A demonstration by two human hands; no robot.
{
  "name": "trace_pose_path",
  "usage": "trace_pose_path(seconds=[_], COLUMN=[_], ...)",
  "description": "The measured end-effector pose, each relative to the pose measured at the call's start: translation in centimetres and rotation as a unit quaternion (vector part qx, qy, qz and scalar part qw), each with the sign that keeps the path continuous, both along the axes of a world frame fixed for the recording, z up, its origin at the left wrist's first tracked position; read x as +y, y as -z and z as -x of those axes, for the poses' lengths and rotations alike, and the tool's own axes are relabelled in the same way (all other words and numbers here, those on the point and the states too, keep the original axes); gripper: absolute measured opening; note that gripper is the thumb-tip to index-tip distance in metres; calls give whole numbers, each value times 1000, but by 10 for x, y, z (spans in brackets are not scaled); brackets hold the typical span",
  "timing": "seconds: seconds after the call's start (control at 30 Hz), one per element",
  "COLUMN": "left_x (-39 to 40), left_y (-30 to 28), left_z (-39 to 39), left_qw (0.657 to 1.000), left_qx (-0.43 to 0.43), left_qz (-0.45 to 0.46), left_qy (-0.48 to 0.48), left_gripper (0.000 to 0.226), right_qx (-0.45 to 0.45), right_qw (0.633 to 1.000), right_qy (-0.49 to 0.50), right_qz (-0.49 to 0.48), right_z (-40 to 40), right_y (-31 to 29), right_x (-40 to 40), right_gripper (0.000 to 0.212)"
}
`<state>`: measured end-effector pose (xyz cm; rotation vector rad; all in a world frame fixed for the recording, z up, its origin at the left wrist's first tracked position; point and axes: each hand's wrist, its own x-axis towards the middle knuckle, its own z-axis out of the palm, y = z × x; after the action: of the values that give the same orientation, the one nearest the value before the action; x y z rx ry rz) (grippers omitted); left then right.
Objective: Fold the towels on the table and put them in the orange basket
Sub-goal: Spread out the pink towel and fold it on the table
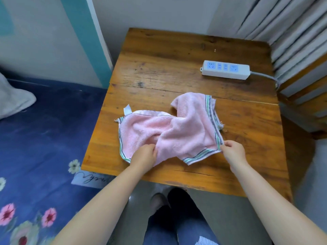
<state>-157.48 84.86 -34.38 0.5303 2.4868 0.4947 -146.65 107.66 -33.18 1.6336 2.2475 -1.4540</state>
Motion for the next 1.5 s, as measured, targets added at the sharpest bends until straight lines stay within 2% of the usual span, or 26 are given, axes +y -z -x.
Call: trace_pose_path(seconds=[0.2,0.3,0.4,0.47,0.57,0.63,0.73,0.8,0.87,0.9,1.03,1.13,1.23,1.3,1.37,1.43,1.5], left_x=[19,27,38,44,41,33,19,8,-2,-7,-21,-27,-30,-27,-24,-23,-26], left_y=[8,-16,-65,-107,-153,-159,-126,-94,-68,-57,-30,-25,-26,-25,-21,-13,-7], left_z=[-18,2,47,76,95,89,62,43,29,23,6,7,12,9,5,-1,-4], left_qw=[999,994,961,930,884,881,929,980,997,997,977,971,916,894,907,947,967], left_qx=[-37,-19,24,69,149,171,89,36,-18,-55,-172,-124,-15,30,0,-79,-134], left_qz=[12,-71,-182,-258,-360,-373,-300,-157,-38,-18,-49,-59,-136,-159,-134,-39,51], left_qy=[26,-84,-208,-251,-258,-234,-196,-120,-58,-54,-117,-196,-376,-418,-399,-309,-209], left_gripper=[21,11,4,8,26,30,39,42,41,42,45,38,27,30,31,32,37], right_qx=[37,70,125,175,244,250,170,61,-39,-77,-177,-234,-240,-225,-208,-214,-212], right_qw=[999,997,988,976,957,957,981,996,997,994,982,969,966,969,974,973,974], right_qy=[16,23,31,55,79,85,94,54,18,1,-38,-74,-79,-81,-67,-66,-64], right_qz=[-6,-34,-85,-117,-138,-118,-17,39,71,73,48,-18,-48,-59,-62,-53,-48], right_z=[-20,-8,29,55,70,64,42,20,-2,-12,-33,-36,-35,-30,-25,-25,-28], right_y=[-2,-17,-51,-82,-111,-112,-83,-58,-38,-28,-5,-8,-7,-5,-3,-2,1], right_x=[6,14,28,36,42,40,32,27,23,21,22,21,19,15,10,7,9], right_gripper=[21,21,23,23,21,19,30,26,30,34,38,25,27,22,16,10,13])
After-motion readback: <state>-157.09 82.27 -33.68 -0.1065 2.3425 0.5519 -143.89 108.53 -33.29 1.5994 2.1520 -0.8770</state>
